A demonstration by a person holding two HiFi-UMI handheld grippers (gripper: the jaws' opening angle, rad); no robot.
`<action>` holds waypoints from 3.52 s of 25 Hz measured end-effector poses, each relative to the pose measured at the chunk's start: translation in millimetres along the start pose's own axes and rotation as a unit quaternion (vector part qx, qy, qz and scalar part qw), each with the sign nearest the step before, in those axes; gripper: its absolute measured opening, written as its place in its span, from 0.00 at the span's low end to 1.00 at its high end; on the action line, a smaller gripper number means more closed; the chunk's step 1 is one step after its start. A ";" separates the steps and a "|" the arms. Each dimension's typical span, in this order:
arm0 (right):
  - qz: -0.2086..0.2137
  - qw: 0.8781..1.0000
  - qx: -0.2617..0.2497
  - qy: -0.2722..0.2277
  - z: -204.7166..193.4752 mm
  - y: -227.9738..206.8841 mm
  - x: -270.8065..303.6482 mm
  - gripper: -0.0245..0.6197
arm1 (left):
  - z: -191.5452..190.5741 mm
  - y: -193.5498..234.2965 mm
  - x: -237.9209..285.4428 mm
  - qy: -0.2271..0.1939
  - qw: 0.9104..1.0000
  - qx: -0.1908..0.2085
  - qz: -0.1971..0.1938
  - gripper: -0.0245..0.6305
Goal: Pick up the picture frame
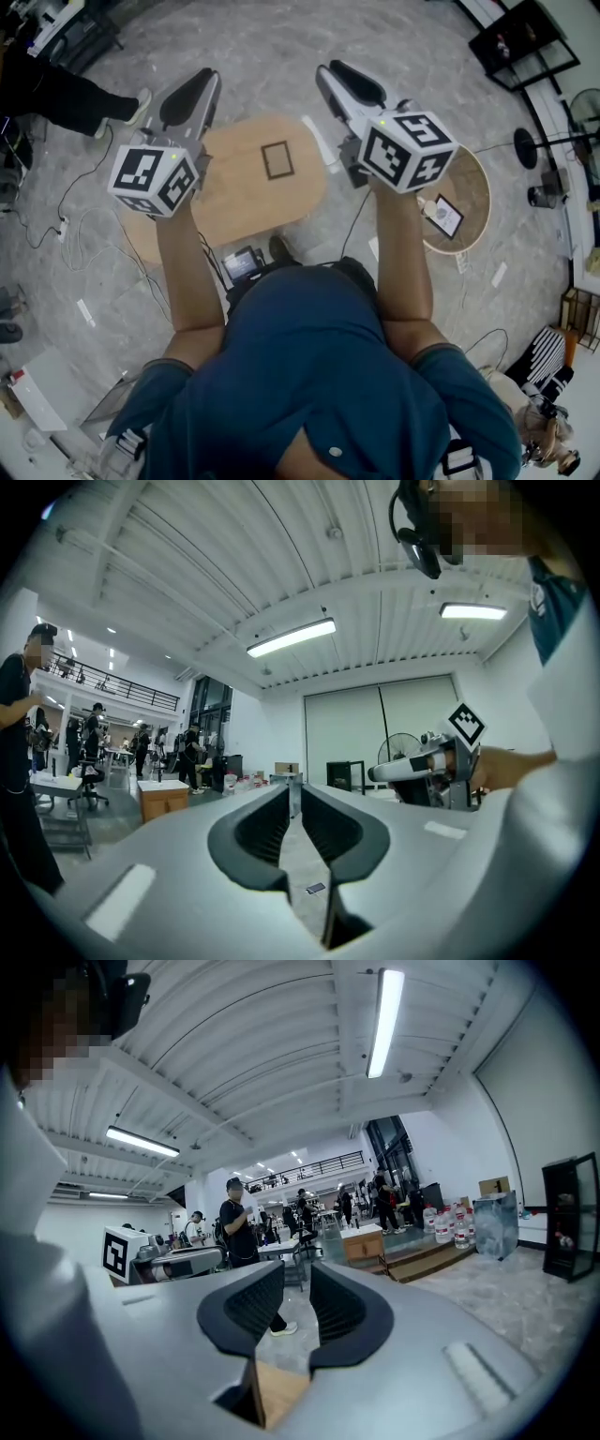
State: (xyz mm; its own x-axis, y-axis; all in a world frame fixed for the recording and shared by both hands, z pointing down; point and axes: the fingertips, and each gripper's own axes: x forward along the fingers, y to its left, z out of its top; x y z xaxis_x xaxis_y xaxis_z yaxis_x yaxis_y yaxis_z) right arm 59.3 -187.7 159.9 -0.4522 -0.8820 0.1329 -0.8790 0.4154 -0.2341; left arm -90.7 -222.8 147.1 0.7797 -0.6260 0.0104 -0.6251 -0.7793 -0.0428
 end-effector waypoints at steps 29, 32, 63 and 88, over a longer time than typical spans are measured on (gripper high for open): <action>0.118 0.990 0.024 0.078 -34.1 -62.5 130.4 0.18 | -70.5 66.0 50.4 0.063 0.991 -0.050 0.111 0.11; 0.121 0.988 0.033 0.092 -51.3 -77.4 136.5 0.18 | -92.3 63.6 61.4 0.078 0.988 -0.062 0.114 0.11; 0.080 0.925 0.184 0.323 -420.6 -165.3 193.3 0.18 | -474.7 66.8 81.0 0.292 0.908 -0.273 0.126 0.15; 0.041 0.844 0.221 0.488 -689.8 -191.5 205.8 0.18 | -735.6 18.0 55.9 0.412 0.818 -0.385 0.112 0.19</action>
State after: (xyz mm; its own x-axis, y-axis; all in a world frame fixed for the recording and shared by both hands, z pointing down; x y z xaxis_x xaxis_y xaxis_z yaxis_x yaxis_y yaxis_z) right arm 30.3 -295.1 896.4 -0.6079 -0.1623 0.7773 -0.7937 0.1517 -0.5891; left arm -84.0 -291.5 881.8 0.5521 -0.3139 0.7724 -0.8335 -0.2304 0.5022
